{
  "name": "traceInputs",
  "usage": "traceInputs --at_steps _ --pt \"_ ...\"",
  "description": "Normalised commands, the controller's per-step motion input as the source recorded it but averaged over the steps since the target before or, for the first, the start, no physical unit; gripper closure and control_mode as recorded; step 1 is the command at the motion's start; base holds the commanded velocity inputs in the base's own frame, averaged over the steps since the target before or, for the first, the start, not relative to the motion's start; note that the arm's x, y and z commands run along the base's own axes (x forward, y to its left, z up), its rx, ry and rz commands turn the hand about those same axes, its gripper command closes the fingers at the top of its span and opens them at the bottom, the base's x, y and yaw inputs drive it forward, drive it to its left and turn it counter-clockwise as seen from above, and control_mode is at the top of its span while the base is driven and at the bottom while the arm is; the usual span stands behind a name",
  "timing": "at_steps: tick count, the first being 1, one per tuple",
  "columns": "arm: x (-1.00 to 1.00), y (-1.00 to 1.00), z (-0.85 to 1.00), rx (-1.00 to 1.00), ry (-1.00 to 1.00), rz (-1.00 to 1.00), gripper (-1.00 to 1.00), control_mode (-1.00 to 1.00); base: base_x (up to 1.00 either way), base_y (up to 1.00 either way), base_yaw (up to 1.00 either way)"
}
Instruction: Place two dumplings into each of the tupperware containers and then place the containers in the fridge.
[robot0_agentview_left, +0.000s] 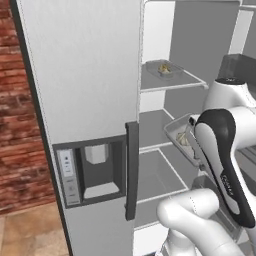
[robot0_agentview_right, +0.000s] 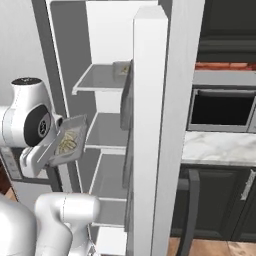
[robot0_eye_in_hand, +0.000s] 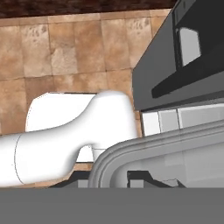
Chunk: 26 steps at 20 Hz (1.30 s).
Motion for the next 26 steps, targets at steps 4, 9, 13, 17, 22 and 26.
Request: traceInputs --at_steps 4,9,13,17,22,26 --pt "0.00 0.00 0.00 0.00 0.00 0.00 1.00 1.00 0.52 -0.37 0.00" --pt "0.00 0.00 0.00 0.00 0.00 0.00 1.00 1.00 0.32 -0.17 0.00" --pt "0.00 0.00 0.00 0.00 0.00 0.00 1.00 1.00 0.50 0.00 0.00" --pt "0.00 0.00 0.00 0.00 0.00 0.00 1.00 1.00 0.55 -0.02 0.00" --pt "0.36 -0.02 -0.50 0.01 0.00 0.00 1.00 -1.00 0.20 0.00 0.00" --pt "0.90 -0.03 -0.86 0.06 0.00 0.00 1.00 -1.00 0.00 0.00 0.00"
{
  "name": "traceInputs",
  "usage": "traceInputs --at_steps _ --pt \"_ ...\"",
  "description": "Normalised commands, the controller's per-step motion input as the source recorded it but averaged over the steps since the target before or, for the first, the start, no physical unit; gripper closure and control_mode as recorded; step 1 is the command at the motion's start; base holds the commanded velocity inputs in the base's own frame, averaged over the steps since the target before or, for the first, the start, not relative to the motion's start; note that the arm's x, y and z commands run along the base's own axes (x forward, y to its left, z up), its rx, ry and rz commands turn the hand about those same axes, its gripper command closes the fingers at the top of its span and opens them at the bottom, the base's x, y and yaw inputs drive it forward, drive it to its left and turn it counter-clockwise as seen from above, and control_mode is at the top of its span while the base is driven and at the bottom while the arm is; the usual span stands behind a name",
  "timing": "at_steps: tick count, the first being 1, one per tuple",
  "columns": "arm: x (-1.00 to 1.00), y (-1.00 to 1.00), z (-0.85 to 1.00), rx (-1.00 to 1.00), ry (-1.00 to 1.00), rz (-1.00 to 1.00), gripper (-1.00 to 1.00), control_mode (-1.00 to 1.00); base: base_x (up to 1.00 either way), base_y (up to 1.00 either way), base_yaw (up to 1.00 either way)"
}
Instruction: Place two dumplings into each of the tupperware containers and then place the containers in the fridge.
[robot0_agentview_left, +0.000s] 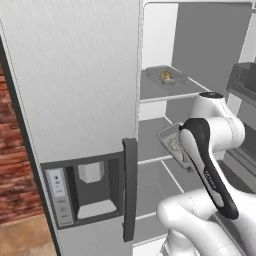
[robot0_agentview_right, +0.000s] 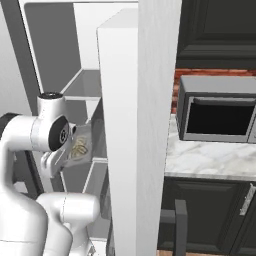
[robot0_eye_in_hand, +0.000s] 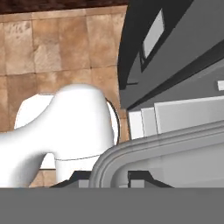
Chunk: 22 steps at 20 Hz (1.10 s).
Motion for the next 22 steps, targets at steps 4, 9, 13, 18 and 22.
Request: traceInputs --at_steps 4,9,13,18,22 --pt "1.00 -0.07 -0.68 0.07 0.00 0.00 1.00 -1.00 0.00 0.00 0.00" --pt "1.00 -0.03 -0.49 0.03 0.00 0.00 1.00 -1.00 0.00 0.00 0.00" --pt "1.00 -0.06 -0.35 0.03 0.00 0.00 1.00 -1.00 0.00 0.00 0.00" --pt "0.95 0.00 -0.34 0.00 0.00 0.00 1.00 -1.00 0.00 0.00 0.00" --pt "0.99 0.00 -0.29 0.00 0.00 0.00 1.00 -1.00 0.00 0.00 0.00"
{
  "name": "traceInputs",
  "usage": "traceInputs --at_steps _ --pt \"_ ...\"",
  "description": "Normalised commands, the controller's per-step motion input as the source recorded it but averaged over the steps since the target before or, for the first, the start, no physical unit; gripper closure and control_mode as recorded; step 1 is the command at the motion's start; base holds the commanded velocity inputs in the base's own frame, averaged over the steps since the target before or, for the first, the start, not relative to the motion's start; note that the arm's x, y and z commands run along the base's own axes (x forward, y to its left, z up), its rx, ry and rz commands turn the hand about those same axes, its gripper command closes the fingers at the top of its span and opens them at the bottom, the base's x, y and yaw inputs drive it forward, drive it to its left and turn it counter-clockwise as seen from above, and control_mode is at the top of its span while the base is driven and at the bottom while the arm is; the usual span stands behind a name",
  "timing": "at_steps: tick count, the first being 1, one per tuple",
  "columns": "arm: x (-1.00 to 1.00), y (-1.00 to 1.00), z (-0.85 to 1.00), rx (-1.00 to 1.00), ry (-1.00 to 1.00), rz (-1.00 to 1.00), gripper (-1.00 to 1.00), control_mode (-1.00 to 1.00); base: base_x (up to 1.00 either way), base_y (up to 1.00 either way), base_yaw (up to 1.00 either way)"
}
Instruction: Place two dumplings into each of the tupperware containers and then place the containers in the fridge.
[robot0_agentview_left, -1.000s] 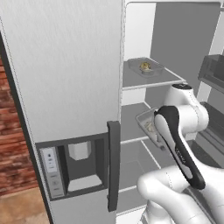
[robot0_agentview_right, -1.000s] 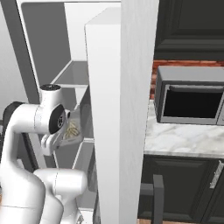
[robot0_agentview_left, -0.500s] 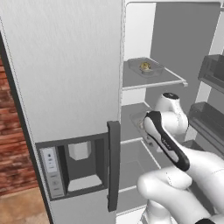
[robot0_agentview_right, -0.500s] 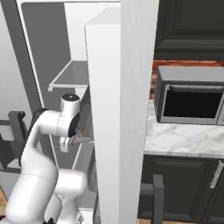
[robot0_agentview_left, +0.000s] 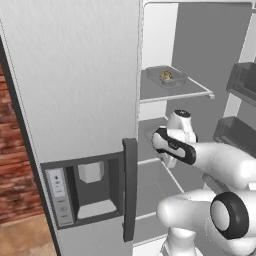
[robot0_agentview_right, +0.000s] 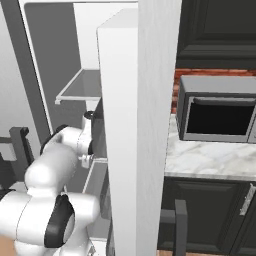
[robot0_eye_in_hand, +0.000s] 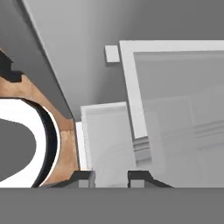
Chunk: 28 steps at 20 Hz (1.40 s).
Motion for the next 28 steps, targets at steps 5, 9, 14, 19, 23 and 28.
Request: traceInputs --at_steps 5,9,14,19,23,28 --pt "0.99 0.00 -0.30 0.00 0.00 0.00 1.00 -1.00 0.00 0.00 0.00" --pt "0.78 0.00 -0.27 0.02 0.01 0.00 1.00 -1.00 0.00 0.00 0.00" --pt "0.32 0.00 -0.29 0.00 -0.02 0.00 1.00 -1.00 0.00 0.00 0.00" --pt "0.00 0.00 -0.27 0.00 -0.05 0.00 -1.00 -1.00 0.00 0.00 0.00" --pt "-0.04 0.00 -0.14 0.00 -0.16 0.00 -1.00 -1.00 0.00 0.00 0.00" --pt "-0.14 0.00 0.00 0.00 -0.15 0.00 -1.00 -1.00 0.00 0.00 0.00"
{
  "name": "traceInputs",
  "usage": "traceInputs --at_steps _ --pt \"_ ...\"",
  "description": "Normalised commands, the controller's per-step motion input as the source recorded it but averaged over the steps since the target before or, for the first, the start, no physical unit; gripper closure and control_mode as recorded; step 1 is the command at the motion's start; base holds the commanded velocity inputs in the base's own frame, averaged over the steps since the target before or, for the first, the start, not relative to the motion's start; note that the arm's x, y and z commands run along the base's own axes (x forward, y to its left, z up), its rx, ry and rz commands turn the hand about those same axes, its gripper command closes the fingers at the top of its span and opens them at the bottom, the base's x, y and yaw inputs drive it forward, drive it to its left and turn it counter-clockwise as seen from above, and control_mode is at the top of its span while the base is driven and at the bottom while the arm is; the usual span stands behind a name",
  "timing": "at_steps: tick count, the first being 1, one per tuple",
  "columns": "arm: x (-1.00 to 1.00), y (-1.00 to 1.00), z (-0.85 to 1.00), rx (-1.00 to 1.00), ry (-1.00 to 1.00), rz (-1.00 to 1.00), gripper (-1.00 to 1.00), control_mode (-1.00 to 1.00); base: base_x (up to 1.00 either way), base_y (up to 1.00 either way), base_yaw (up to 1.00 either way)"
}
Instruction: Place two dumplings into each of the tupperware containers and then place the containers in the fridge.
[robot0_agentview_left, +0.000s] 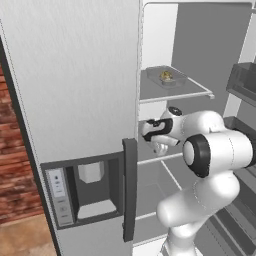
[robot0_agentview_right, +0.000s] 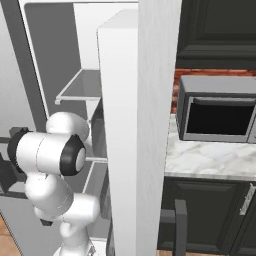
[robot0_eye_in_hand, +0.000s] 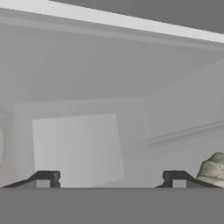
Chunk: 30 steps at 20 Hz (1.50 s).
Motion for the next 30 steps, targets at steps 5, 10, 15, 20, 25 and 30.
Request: traceInputs --at_steps 5,10,15,20,25,30 --pt "-0.13 0.00 0.29 0.01 -0.12 -0.05 -1.00 -1.00 0.00 0.00 0.00" --pt "-0.30 -0.03 0.68 0.04 0.00 -0.10 -1.00 -1.00 0.00 0.00 0.00" --pt "-0.89 -0.20 0.40 0.07 0.00 -0.14 -1.00 -1.00 0.00 0.00 0.00" --pt "-1.00 -0.03 0.08 0.02 0.00 -0.12 -1.00 -1.00 0.00 0.00 0.00" --pt "-1.00 0.00 0.66 0.03 0.00 -0.06 -1.00 -1.00 0.00 0.00 0.00" --pt "-1.00 0.06 0.54 0.02 0.03 -0.02 -1.00 -1.00 0.00 0.00 0.00"
